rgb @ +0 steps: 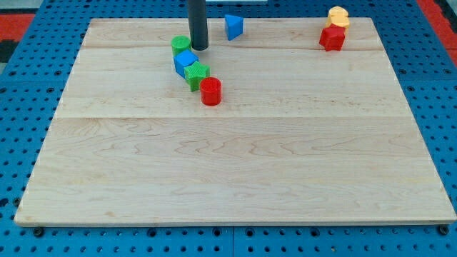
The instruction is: Place the green circle to the top left of the cube
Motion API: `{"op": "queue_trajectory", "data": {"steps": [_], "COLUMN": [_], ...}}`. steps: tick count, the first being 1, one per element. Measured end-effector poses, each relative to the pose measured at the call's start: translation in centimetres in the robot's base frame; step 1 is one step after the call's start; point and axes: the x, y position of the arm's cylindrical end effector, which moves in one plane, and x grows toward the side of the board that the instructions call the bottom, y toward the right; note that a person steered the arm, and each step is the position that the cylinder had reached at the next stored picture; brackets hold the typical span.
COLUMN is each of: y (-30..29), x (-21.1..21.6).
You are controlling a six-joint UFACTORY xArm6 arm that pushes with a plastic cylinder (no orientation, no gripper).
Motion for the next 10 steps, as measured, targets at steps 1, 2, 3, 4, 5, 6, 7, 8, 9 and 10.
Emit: {"op": "queue_trajectory", "data": {"steps": [1,2,3,4,5,6,7,8,9,10], "y": [0.0,-0.2,-0.2,-0.7,-1.2,-2.3,-2.3,-2.3,-2.5,-3.4], "x": [-0.7,-0.7,-0.7,-0.7,-0.7,-0.7,-0.2,-0.2,-0.2,-0.3]}}
